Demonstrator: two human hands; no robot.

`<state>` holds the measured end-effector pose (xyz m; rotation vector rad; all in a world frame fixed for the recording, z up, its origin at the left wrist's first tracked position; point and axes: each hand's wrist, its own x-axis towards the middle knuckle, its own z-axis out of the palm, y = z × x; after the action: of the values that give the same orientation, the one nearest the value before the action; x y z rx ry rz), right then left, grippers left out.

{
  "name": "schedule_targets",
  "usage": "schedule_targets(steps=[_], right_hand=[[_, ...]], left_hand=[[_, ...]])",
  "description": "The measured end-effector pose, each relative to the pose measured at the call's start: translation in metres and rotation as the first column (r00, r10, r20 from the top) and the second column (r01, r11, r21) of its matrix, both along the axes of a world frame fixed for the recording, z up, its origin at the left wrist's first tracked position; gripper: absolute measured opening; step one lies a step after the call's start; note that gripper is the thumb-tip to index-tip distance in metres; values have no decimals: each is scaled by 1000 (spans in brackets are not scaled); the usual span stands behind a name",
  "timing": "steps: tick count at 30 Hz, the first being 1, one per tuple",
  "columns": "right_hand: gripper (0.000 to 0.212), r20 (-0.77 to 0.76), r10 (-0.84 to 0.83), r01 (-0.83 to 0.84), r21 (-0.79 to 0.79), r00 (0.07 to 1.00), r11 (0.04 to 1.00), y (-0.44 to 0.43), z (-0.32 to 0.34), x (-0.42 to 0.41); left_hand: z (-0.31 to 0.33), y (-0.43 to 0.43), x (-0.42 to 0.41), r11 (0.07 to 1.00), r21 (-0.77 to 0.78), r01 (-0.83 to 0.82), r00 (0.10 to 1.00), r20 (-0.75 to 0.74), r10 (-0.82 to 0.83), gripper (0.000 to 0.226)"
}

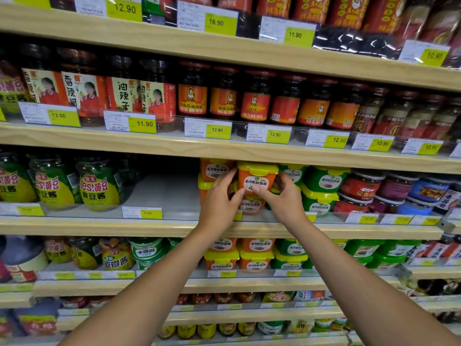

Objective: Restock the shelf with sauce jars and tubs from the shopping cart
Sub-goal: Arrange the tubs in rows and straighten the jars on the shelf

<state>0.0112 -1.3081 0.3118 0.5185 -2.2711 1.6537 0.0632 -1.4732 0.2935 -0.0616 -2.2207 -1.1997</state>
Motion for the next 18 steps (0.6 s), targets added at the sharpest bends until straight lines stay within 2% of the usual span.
schedule_targets(steps=[3,9,18], right_hand=[[55,-20,-9,8,-19,1000,1000,-2,-4,-5],[30,-97,0,9,100,995,995,6,-9,-4],[42,-104,-62,69,65,993,995,3,-15,-13]], left_hand=[[-3,-1,-5,1000,5,-16,999,34,16,56],[-3,2,-8,994,-55,-98,995,9,98,52],[-1,2,-15,964,-128,-232,973,-10,232,45]])
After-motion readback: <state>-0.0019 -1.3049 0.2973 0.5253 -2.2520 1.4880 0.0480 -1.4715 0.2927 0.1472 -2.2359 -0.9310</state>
